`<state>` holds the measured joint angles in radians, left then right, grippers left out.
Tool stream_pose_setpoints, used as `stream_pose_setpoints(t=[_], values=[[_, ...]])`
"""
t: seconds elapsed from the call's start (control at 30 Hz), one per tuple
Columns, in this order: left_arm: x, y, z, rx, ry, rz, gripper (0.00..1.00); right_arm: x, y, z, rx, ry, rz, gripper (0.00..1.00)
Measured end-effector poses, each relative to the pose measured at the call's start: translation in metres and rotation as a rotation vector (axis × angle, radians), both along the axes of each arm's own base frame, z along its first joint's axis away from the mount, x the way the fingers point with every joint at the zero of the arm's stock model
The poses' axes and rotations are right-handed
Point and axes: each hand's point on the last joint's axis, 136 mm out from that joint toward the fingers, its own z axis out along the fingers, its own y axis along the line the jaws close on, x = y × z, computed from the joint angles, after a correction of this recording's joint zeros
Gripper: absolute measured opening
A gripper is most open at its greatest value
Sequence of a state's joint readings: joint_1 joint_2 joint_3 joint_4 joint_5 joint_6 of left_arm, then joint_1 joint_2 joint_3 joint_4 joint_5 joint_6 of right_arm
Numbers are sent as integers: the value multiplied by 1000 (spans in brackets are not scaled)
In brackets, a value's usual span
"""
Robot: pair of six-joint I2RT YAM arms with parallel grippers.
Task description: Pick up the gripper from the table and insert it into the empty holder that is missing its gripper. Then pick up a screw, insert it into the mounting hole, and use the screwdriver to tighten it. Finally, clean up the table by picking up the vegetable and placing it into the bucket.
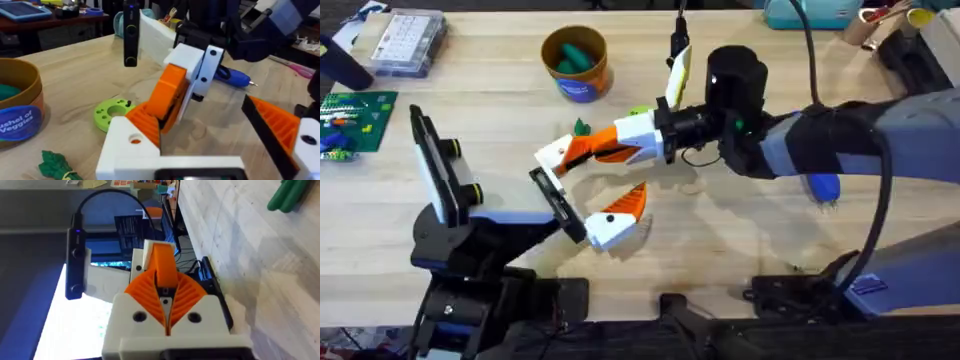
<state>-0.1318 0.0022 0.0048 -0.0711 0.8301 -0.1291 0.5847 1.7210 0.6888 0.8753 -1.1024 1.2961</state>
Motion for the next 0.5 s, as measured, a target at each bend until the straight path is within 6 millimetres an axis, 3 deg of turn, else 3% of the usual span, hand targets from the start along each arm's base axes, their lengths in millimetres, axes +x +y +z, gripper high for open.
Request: stream_pose_setpoints(t=[0.37,0.5], values=[[4,3,-1,0,7,25,987,2,4,-1,-7,-2,-25,9],[4,3,-1,0,7,25,986,2,4,-1,-10,6,-25,122]])
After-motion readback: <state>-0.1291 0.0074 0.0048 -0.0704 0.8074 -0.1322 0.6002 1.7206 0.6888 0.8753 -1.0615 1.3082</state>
